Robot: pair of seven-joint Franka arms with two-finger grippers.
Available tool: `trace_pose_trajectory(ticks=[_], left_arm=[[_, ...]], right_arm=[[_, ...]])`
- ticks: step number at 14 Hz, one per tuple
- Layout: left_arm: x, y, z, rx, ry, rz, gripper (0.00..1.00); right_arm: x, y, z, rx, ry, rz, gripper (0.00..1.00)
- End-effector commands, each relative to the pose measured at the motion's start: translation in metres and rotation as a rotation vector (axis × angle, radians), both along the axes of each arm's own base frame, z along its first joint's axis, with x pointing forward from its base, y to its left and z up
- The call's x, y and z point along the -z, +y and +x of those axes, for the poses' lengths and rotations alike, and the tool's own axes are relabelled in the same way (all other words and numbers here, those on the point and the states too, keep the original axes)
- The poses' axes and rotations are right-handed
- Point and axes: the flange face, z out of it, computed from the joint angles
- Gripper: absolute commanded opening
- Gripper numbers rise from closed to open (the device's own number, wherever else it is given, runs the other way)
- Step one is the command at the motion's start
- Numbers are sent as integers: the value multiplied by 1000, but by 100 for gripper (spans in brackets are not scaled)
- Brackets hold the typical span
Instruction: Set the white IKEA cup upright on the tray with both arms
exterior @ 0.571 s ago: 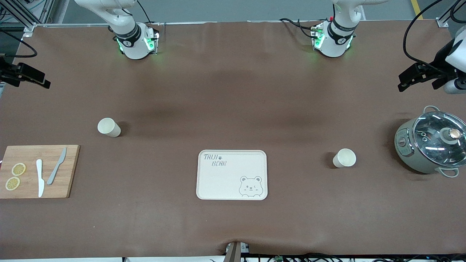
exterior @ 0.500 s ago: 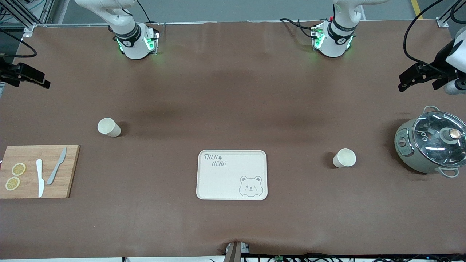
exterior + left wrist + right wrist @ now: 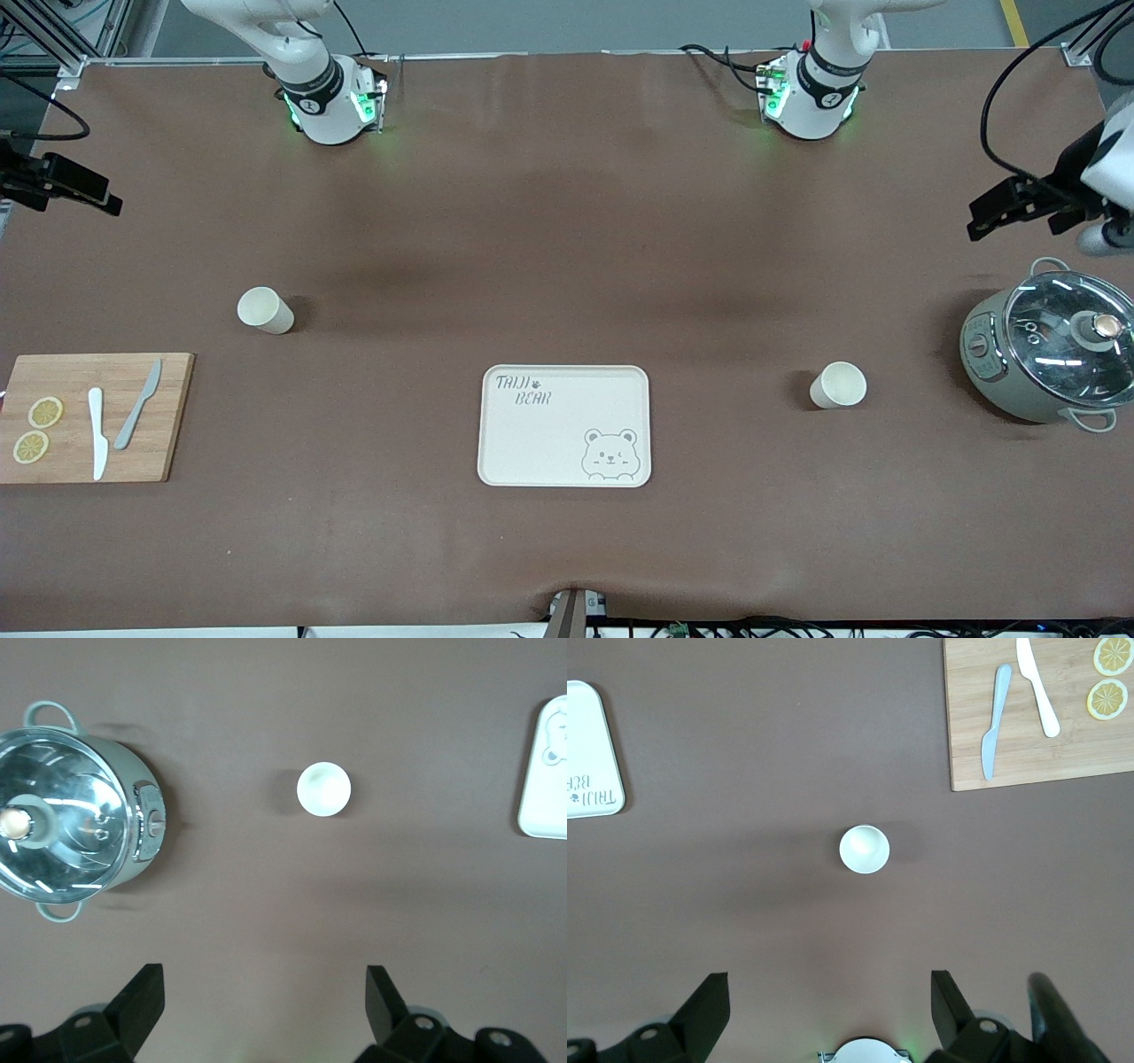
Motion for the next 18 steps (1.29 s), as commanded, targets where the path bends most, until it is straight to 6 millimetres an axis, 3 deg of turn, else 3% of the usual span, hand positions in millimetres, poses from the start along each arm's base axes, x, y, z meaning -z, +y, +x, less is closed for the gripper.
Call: trace_pose_trajectory(ticks=[1, 3, 6, 11, 13, 15, 16, 18], left_arm=[[43, 1, 37, -9, 2, -6, 100], [79, 8, 46, -21, -39, -11, 100], [152, 7, 58, -33, -3, -24, 100], [259, -5, 73, -114, -50, -40, 100], [297, -6, 75, -119, -65, -47, 100], [320, -5, 75, -123, -39, -48, 100], [331, -5, 74, -125, -29, -48, 96], [344, -6, 71, -123, -31, -50, 67]], right_arm=[[-1, 1, -1, -2, 0, 15, 100], [-1, -2, 0, 2, 1, 15, 100], [0, -4, 1, 7, 0, 15, 100], [-1, -6, 9, 10, -6, 13, 100], [-10, -4, 12, 6, -29, 8, 100], [0, -2, 18, 11, -12, 8, 100], [8, -3, 24, 14, -1, 6, 100], [12, -10, 28, 25, 3, 0, 100]])
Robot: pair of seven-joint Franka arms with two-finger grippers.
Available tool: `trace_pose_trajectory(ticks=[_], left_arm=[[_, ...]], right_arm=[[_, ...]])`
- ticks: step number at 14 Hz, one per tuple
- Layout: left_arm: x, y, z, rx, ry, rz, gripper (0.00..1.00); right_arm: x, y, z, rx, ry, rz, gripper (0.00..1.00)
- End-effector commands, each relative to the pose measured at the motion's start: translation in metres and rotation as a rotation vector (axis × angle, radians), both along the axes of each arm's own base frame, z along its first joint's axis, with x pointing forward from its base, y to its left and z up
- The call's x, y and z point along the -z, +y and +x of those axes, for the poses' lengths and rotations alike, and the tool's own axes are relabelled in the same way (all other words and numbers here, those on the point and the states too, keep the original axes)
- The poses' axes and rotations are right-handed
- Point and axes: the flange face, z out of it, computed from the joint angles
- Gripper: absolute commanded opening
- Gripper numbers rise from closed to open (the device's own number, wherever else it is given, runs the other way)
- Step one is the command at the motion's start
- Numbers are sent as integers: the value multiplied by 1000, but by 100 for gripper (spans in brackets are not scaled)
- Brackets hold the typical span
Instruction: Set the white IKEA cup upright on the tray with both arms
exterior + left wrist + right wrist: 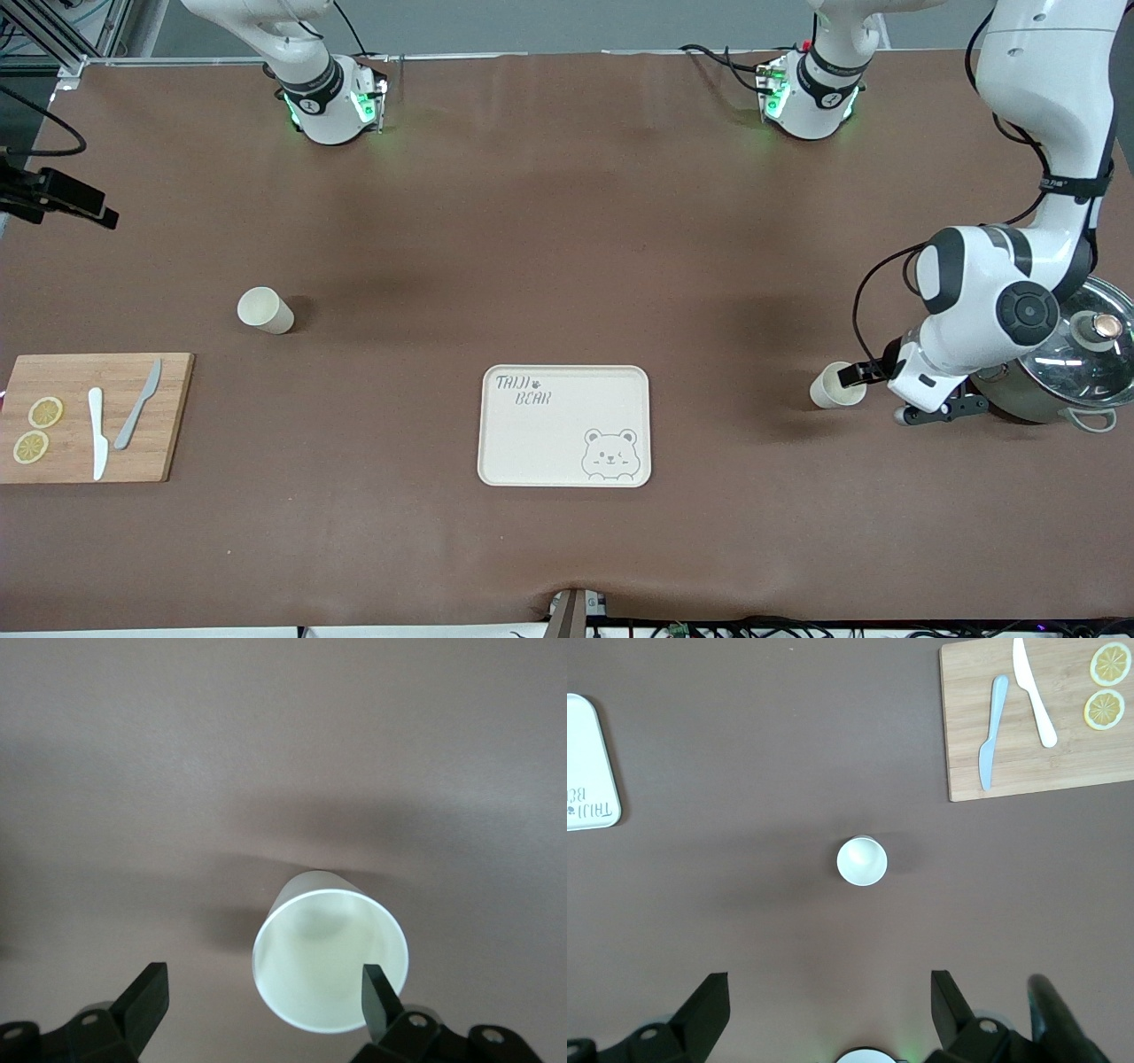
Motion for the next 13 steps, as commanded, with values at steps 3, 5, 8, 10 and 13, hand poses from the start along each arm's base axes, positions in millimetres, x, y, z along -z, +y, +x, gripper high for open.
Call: trace_pose_trajectory(ticks=[3, 5, 8, 10, 13], left_arm=[[23, -3, -5, -17, 15, -8, 47], [25, -3, -5, -18, 19, -9, 26], [20, -5, -2, -16, 8, -12, 0], [13, -18, 2, 1, -4, -21, 0], [-18, -53, 13, 54, -13, -43, 0]], right_arm=[[20, -8, 19, 14, 35, -8, 100], [49, -16, 35, 21, 83, -2, 100], [65, -44, 48, 70, 92, 3, 100], [88, -51, 56, 97, 127, 23, 100], [125, -74, 62, 169, 166, 159, 100]])
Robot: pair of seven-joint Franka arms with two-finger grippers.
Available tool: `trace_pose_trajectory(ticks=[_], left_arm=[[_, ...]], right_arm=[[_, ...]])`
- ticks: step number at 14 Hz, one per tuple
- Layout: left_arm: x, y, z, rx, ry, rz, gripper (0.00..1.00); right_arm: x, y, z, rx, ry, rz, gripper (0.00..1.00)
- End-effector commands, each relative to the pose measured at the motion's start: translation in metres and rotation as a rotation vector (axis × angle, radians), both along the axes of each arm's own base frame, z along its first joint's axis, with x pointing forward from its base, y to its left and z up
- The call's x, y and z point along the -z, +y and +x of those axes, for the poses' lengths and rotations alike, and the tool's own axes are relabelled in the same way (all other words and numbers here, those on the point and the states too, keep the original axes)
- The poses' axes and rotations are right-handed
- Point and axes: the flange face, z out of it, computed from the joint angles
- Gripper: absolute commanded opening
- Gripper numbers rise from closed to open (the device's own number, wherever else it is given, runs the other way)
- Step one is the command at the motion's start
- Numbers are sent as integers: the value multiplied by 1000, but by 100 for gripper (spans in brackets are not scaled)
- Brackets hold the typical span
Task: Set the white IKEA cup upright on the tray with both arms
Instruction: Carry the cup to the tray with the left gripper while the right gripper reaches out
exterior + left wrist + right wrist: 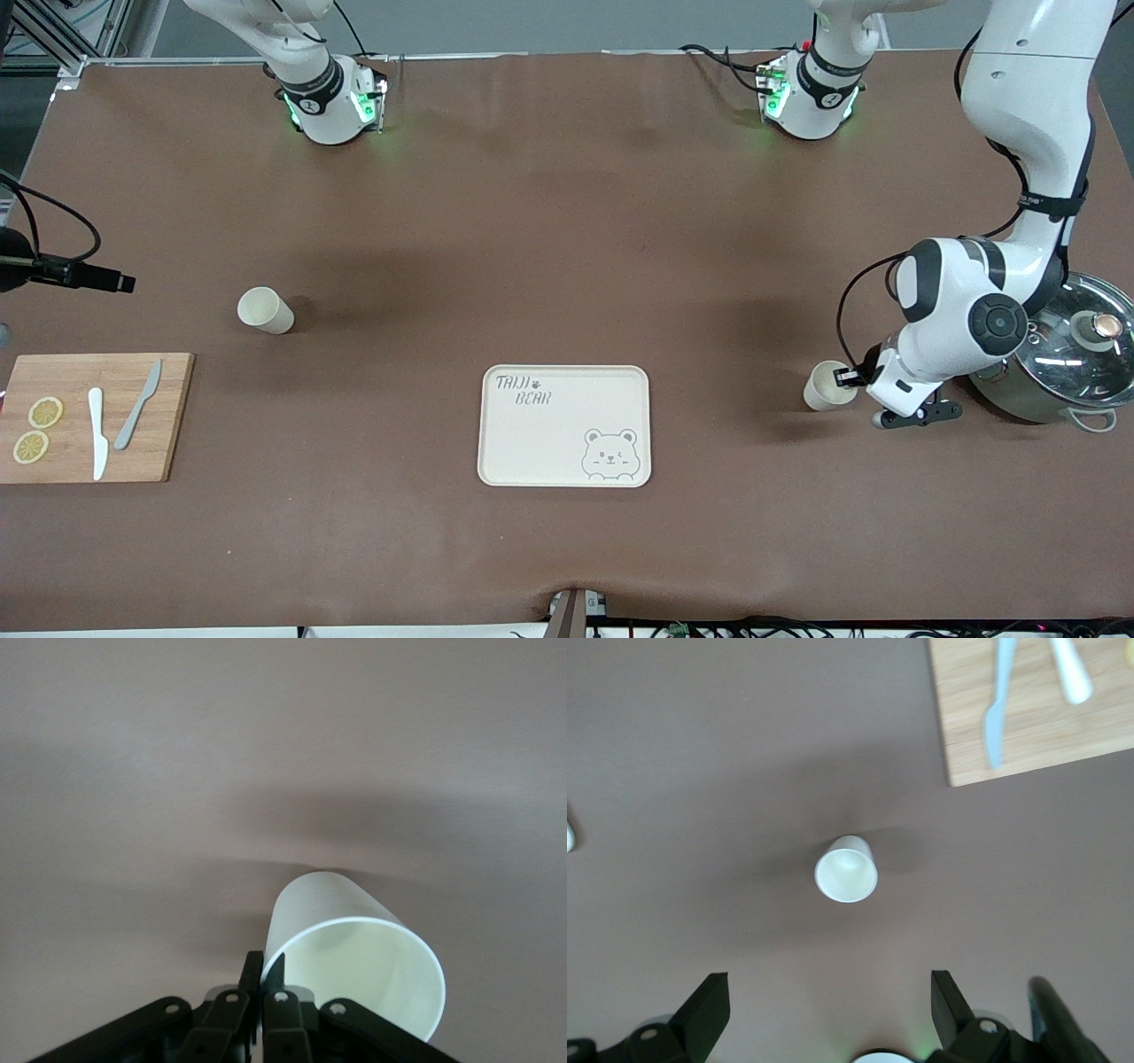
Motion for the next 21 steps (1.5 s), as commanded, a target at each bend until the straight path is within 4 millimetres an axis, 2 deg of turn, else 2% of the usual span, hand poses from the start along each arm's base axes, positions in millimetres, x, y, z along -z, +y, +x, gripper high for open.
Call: trace_pose_trajectory(ticks=[1, 4, 5, 6, 8, 10, 12, 13, 14, 16, 18, 20, 21], left_arm=[[-40, -42, 13, 38, -6, -37, 0], [-69, -99, 17, 73, -22, -63, 0], [-74, -117, 16, 48, -27, -77, 0], [-76, -143, 14, 28, -27, -90, 0], [-76, -205, 11, -18, -31, -108, 0], [-63, -244, 5, -95, -7, -114, 0], [-59, -277, 3, -185, -2, -124, 0], [-53, -295, -3, -201, 7, -125, 0], [-42, -309, -9, -220, 17, -120, 0], [-25, -325, -15, -220, 15, -122, 0], [-5, -342, -22, -231, 8, -129, 0], [9, -343, -22, -234, 11, -122, 0], [18, -342, -22, -237, 14, -121, 0]], right_arm=[[26, -21, 10, 70, 25, 96, 100], [22, -2, 12, 169, 55, 57, 100], [23, 7, 14, 234, 76, 43, 100], [26, 10, 13, 256, 96, 56, 100], [27, 28, 15, 189, 98, 46, 100], [38, 49, 18, 79, 106, 45, 100], [44, 53, 18, 68, 124, 48, 100], [56, 56, 19, 63, 153, 49, 100], [64, 52, 21, 70, 162, 51, 100], [110, 48, 29, 78, 235, 56, 100], [121, 50, 27, 62, 254, 61, 100], [132, 46, 22, -27, 252, 95, 100], [144, 42, 17, -72, 262, 112, 100]])
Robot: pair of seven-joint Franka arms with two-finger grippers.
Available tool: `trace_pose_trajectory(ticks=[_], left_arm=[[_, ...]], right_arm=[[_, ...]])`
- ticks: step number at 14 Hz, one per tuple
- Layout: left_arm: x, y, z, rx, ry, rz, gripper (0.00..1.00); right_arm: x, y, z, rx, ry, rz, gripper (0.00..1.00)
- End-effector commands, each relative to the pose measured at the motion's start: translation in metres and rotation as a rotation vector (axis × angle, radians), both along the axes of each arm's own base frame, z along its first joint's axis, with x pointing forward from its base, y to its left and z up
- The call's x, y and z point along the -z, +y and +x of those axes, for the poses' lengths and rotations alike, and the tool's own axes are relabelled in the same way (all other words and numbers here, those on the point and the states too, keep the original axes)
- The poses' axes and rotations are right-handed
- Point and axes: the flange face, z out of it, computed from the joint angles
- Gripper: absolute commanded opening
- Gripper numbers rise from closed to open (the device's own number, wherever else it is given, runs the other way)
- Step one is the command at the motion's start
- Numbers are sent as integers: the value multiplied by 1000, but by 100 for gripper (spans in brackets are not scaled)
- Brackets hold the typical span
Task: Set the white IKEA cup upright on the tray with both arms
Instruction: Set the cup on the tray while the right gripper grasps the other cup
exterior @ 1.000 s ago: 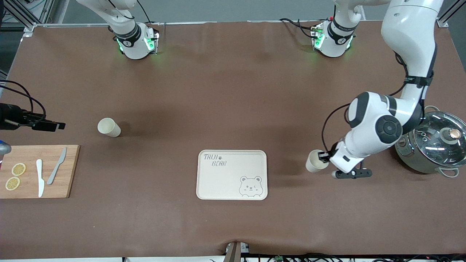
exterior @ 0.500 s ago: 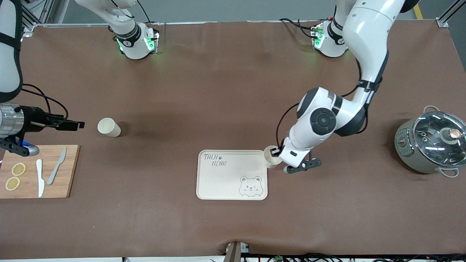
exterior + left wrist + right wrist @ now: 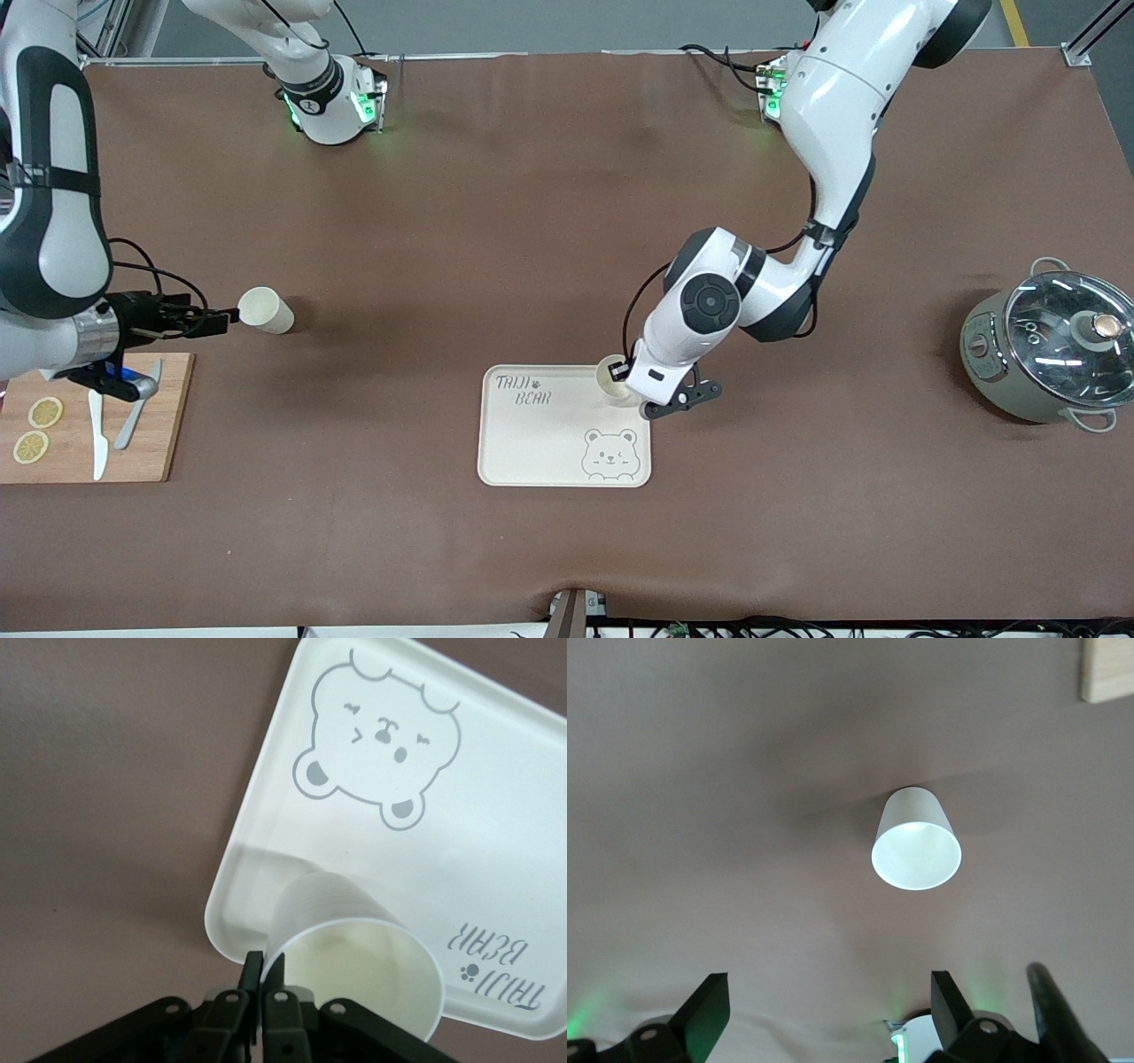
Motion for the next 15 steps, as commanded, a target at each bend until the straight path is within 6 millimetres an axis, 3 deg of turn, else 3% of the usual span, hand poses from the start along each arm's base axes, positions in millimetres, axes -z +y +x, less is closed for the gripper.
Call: trace_pose_trajectory(ticks=[1, 2, 3, 4, 5, 7, 9, 13, 15], left_arm=[[10, 1, 12, -30, -26, -12, 7], [9, 2, 14, -33, -36, -18, 21], [5, 5, 17, -31, -44, -20, 49], [-2, 11, 22, -28, -59, -20, 89], [-12, 10, 23, -27, -71, -24, 100], [-43, 14, 28, -33, -100, -35, 100], [-83, 35, 34, -44, -108, -16, 100], [-174, 93, 34, -24, -98, 77, 100], [-212, 138, 36, 10, -88, 104, 100]], right_arm=[[17, -17, -12, -118, -23, 14, 100], [33, -24, -17, -171, -33, -44, 100], [48, -24, -25, -200, -52, -93, 100], [59, -18, -31, -216, -88, -110, 100], [72, -17, -37, -219, -102, -117, 100], [93, -25, -44, -230, -140, -149, 100], [104, -21, -56, -232, -161, -149, 100], [111, -13, -77, -233, -186, -145, 100], [117, -5, -81, -211, -198, -120, 100]])
